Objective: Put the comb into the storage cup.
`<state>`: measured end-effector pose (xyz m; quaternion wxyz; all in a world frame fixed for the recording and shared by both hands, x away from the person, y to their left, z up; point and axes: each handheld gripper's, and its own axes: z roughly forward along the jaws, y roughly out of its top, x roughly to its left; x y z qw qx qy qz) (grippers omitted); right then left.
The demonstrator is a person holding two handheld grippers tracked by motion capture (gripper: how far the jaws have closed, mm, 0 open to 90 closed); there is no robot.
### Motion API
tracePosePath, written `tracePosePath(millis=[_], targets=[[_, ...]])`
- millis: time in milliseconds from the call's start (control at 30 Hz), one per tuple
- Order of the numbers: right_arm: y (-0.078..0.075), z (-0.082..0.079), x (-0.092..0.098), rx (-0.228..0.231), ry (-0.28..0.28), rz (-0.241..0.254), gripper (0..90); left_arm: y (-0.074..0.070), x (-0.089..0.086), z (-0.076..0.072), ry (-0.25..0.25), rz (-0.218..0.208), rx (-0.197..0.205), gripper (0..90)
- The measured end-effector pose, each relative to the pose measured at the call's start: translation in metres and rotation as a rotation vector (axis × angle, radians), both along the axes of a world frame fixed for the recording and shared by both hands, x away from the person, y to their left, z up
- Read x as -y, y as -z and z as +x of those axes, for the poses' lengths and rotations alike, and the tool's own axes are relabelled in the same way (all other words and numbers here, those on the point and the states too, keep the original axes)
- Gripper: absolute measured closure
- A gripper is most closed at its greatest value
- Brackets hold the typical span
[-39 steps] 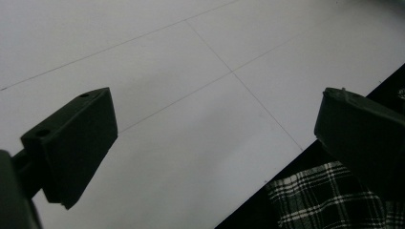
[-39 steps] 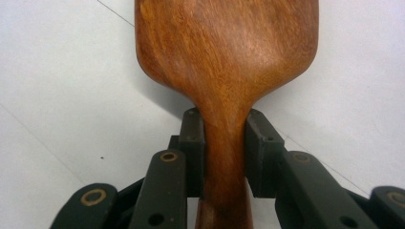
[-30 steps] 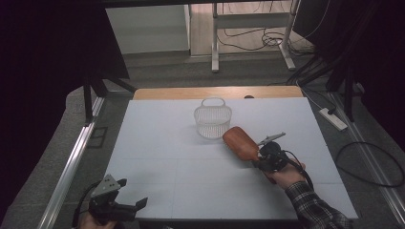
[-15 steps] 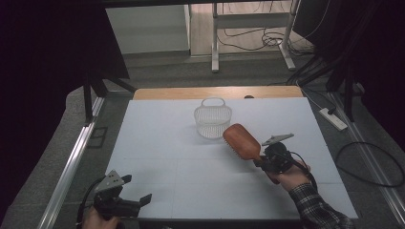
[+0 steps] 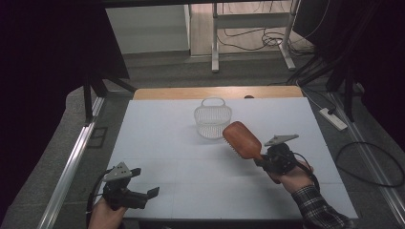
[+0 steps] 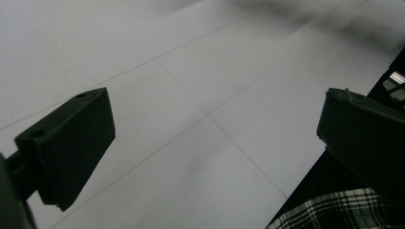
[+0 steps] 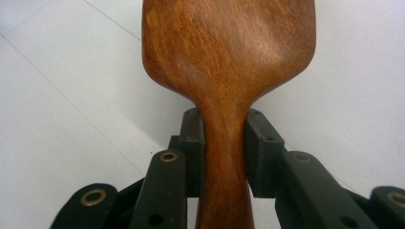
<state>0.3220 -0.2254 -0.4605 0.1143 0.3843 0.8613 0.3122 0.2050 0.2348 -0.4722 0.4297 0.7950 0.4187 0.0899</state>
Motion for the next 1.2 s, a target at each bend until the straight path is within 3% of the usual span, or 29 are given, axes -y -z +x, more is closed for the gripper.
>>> tracePosePath(millis=[133, 400, 667, 833, 1067, 1200], targets=[[-0.002, -0.002, 0.001, 0.000, 0.000, 0.008, 72.0, -0.002, 0.005, 0.006, -0.002, 0.010, 0.003, 0.0], [-0.007, -0.007, 0.002, 0.025, -0.007, 0.024, 72.0, -0.008, 0.013, 0.024, 0.005, -0.055, 0.000, 0.0], [-0.011, -0.012, 0.002, 0.054, -0.013, 0.043, 72.0, -0.015, 0.030, 0.042, 0.037, -0.048, 0.002, 0.0], [-0.013, -0.014, 0.002, 0.060, -0.016, 0.062, 72.0, -0.020, 0.038, 0.053, 0.053, -0.092, -0.006, 0.0], [-0.016, -0.017, 0.001, 0.075, -0.019, 0.086, 72.0, -0.026, 0.051, 0.066, 0.055, -0.106, -0.007, 0.0], [-0.018, -0.018, 0.000, 0.085, -0.026, 0.103, 72.0, -0.029, 0.057, 0.077, 0.076, -0.147, -0.015, 0.0]])
